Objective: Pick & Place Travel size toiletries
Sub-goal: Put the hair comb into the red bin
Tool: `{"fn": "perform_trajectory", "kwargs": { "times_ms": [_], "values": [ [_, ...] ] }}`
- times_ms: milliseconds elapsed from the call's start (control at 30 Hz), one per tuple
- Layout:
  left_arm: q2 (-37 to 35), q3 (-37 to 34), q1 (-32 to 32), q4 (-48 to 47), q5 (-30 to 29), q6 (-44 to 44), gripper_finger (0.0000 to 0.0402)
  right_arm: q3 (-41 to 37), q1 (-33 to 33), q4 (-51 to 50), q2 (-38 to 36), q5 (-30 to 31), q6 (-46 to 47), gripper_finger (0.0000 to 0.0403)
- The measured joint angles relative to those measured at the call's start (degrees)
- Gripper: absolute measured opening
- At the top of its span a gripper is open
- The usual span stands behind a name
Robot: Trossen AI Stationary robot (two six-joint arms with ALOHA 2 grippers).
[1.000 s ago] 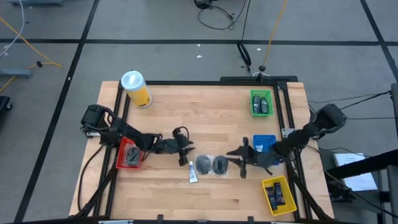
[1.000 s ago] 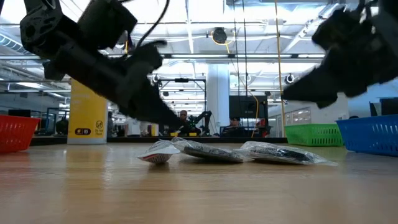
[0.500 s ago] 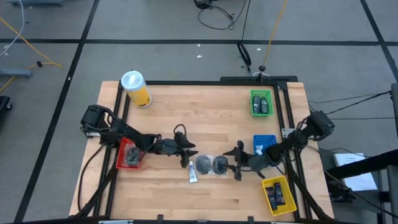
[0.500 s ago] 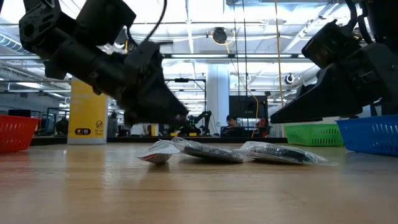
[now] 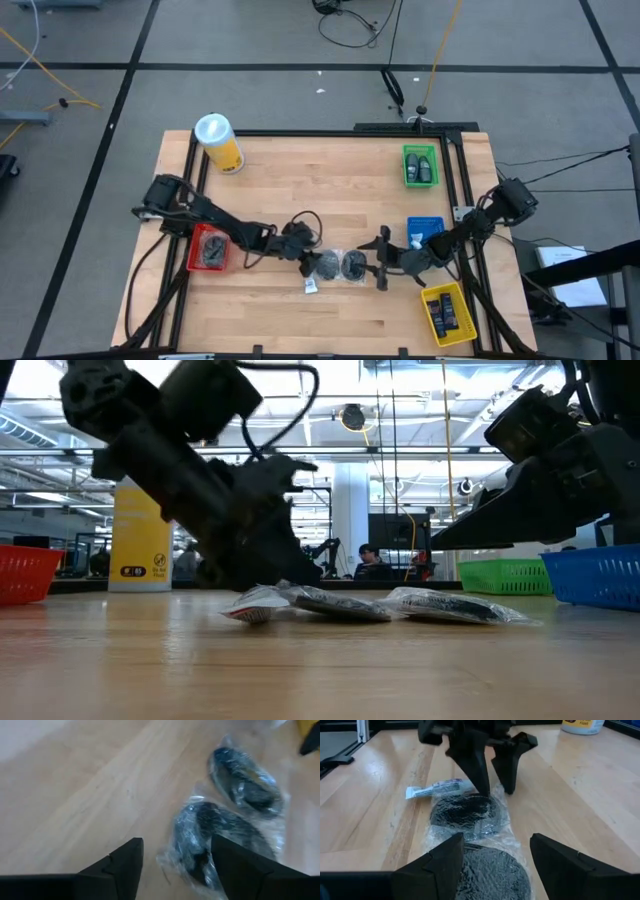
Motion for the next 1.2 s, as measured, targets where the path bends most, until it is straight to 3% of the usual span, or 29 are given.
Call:
{"fn": "perform_trajectory", "kwargs": {
  "times_ms": [333,633,1000,1200],
  "values": [
    [2.07,2.07,1.24,-0.04,0.27,1.24,0.0158,-0.04,0.02,-0.72,0.00,-0.13,0.06,0.0221],
    [1.13,2.07,1.70,1.67,6.08,9.14,0.0010,-0.04,0.02,-0.72,0.00,-0.13,0.08,0.0221],
    [-18.79,2.07,0.93,-10.22,2.54,22.22,0.0003,-0.06,0.02,-0.72,0.00,-0.13,0.08,0.0222],
    [-30.61,2.24,-2.51,-23.14,1.88,23.66,0.0002,-0.07,0.04,-0.74,0.00,-0.13,0.08,0.0222]
  ]
}}
